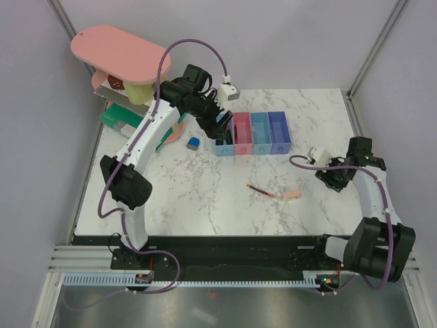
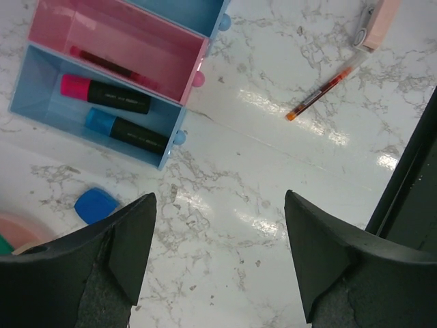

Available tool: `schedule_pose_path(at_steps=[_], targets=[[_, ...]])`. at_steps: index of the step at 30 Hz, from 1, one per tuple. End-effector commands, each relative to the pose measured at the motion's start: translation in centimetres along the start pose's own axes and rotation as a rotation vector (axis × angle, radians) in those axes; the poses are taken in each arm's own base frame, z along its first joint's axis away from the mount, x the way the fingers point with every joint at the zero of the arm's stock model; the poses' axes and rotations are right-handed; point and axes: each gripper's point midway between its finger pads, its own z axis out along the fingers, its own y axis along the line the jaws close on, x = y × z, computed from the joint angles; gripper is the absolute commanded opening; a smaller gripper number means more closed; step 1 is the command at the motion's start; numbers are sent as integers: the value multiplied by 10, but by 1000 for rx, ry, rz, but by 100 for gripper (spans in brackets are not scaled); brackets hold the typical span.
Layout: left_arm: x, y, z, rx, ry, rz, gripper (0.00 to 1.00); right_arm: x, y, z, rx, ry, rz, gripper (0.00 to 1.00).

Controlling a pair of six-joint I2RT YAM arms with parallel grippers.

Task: Sort the stationery into containers
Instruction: Pick up the stationery from the center of the board, then place the stationery in the storage box.

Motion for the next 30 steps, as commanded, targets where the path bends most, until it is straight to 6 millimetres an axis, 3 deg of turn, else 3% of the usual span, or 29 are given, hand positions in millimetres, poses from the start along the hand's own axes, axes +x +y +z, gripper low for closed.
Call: schedule_pose_path(at_steps=[1, 7, 8, 10, 15, 22, 30], targets=[[-27, -26, 11, 125, -71, 1, 82, -55, -34, -41, 151, -106, -53, 4], [-66, -53, 20, 263, -179, -34, 82, -124, -38, -59, 171, -199, -84, 4], [-70, -55, 23, 277, -192, -39, 82, -126, -41, -60, 188, -192, -59, 4], [-82, -61, 25, 322, -232, -43, 81, -151, -29, -57, 171, -218, -119, 4], [-103, -70, 29, 398, -305, -31, 82, -187, -14, -54, 163, -241, -141, 3], [-101, -81, 55, 455, -286, -52, 81, -236, 0, -46, 148, -292, -176, 2], [-99, -89, 71, 502, -271, -77, 80, -264, 6, -40, 140, -320, -207, 2]])
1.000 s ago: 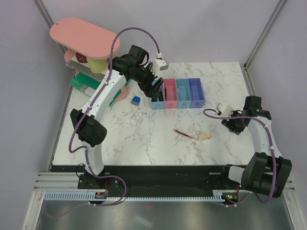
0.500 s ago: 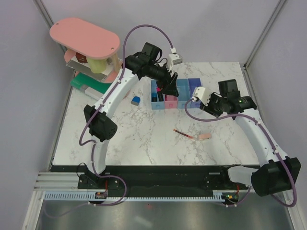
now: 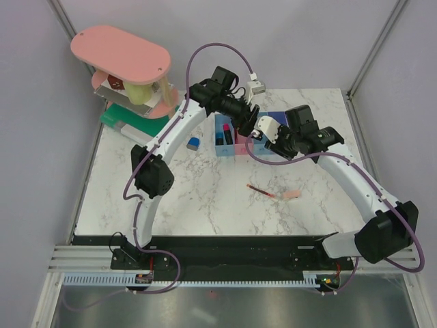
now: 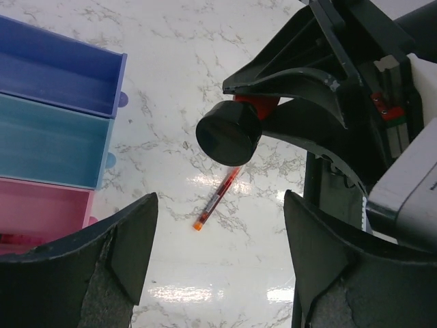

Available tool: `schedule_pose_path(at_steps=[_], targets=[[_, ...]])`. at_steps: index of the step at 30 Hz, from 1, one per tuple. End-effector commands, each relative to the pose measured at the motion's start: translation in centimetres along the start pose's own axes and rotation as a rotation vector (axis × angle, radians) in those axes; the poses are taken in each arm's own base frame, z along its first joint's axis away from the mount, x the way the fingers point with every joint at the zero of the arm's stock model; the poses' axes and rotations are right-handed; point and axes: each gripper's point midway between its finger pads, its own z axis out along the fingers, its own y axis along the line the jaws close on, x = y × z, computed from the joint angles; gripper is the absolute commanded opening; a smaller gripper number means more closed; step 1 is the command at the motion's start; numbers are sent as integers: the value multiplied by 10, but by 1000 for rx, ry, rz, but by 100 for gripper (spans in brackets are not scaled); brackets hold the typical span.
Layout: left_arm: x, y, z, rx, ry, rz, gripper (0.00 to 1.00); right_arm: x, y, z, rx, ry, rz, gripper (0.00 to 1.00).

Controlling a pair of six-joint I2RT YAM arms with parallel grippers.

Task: Sort the stationery into containers
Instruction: Place the stationery in the storage box.

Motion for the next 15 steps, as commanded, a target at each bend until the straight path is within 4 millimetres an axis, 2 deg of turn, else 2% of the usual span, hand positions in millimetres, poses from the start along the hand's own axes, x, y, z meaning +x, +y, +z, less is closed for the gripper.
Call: schedule_pose_path(at_steps=[1, 11, 15], targets=[[-18, -24, 9, 83, -46, 17, 81, -35, -13, -2, 54, -79, -17, 2], [-12, -27, 23, 156, -43, -23, 79, -50, -15, -14, 71, -132, -10, 1], [-7, -38, 21, 234, -44, -18, 78, -50, -13, -22, 86, -141, -9, 1]])
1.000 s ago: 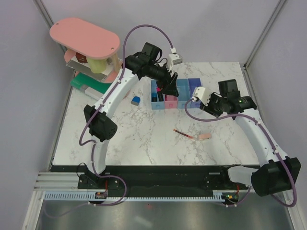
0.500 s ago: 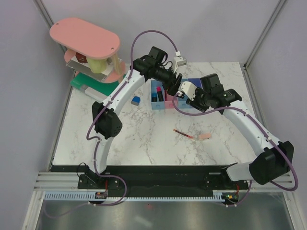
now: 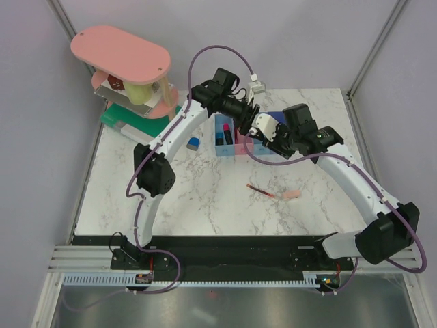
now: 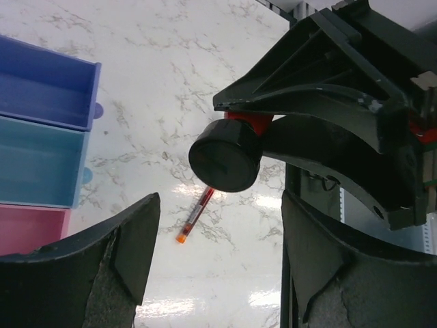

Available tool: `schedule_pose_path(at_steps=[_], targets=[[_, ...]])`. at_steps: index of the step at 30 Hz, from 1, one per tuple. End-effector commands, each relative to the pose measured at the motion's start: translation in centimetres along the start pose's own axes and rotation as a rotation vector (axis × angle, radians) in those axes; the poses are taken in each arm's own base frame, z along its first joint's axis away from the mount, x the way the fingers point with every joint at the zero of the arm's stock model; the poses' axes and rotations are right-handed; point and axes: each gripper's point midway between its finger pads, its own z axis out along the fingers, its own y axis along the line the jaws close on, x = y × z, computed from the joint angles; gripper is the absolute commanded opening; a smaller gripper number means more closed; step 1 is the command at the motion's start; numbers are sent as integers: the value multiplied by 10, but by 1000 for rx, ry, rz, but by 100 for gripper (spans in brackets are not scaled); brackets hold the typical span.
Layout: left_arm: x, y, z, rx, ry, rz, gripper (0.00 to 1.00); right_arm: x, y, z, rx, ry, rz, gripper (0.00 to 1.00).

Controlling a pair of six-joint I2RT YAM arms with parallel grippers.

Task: Sort the stationery into containers
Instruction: Place the stationery in the storage box.

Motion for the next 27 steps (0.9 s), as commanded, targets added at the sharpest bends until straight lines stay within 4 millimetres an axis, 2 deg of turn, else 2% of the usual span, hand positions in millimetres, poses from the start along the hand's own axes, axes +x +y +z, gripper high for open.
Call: schedule_pose_path(at_steps=[1, 4, 11, 17, 27], targets=[[-6, -42, 13, 173, -19, 38, 78, -37, -11, -20, 61, -131, -24, 1], [-8, -51, 10, 190, -31, 63, 78, -33, -8, -26, 68, -134, -29, 1], [-16, -53, 9, 189, -48, 66, 79, -35, -8, -29, 69, -146, -15, 1], [-18, -42, 10, 134, -54, 88, 79, -39, -7, -36, 72, -166, -4, 0], [-9, -16, 23, 96, -36, 74, 79, -47, -7, -51, 69, -199, 9, 1]])
